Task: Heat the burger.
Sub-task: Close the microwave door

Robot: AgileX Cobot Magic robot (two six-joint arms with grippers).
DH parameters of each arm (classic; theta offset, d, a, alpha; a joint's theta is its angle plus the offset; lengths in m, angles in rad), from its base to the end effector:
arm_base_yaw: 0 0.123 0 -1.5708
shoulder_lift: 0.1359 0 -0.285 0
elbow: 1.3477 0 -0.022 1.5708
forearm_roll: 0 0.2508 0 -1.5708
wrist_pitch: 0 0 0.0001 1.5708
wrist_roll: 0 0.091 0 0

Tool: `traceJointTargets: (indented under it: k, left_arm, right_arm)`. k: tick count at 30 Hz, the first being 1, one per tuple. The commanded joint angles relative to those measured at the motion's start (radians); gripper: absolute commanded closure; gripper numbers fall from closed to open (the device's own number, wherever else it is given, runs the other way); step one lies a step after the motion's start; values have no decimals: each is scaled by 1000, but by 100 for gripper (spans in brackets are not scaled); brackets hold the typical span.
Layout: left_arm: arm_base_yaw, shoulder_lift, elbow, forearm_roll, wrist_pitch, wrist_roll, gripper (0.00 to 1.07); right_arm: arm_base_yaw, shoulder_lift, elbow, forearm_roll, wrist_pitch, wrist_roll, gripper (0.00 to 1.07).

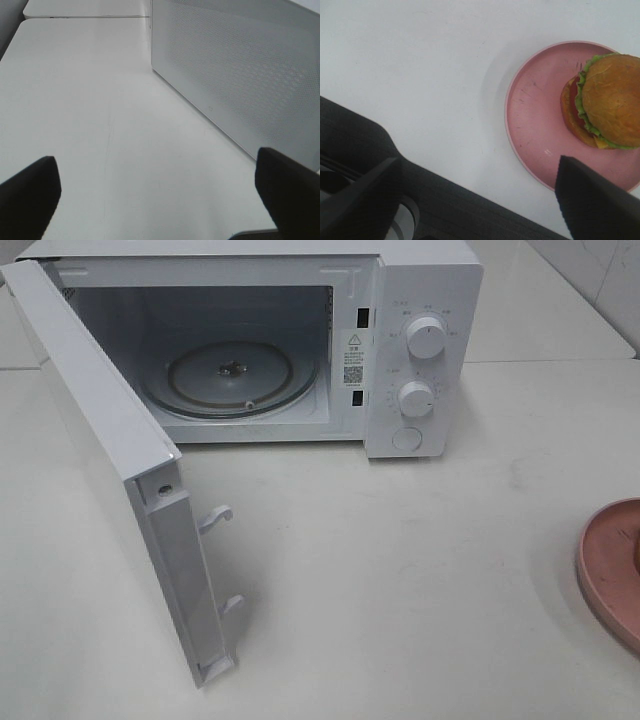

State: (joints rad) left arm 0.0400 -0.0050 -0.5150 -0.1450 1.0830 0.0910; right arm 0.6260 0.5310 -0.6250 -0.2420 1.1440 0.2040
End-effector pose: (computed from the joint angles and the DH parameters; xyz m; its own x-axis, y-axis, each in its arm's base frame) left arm -0.0083 -0.0120 0.2803 -0.4520 0.0044 -0.8920 0.0842 0.9957 -0.0378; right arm 0.0686 0.0251 0.2937 -0.7043 -0.3864 -0.5955 -0.3994 0.9092 -0.1175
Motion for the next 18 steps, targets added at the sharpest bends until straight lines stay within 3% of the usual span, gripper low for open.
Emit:
traceJointTargets:
  k: [1,5,15,18]
  left_arm:
    - [3,-6,0,1,-13,-7,9]
    - [3,-6,0,1,-13,-7,9]
    - [3,-6,0,1,-13,-7,9]
    - [3,-6,0,1,-13,-7,9]
  right_arm:
    - [-6,-101,1,0,23,-11,29]
    - [-35,-143,29,2,24,-11,30]
    - [-319,-278,81,8,-56,-46,31]
    - [-361,-306,81,21,-60,-48,31]
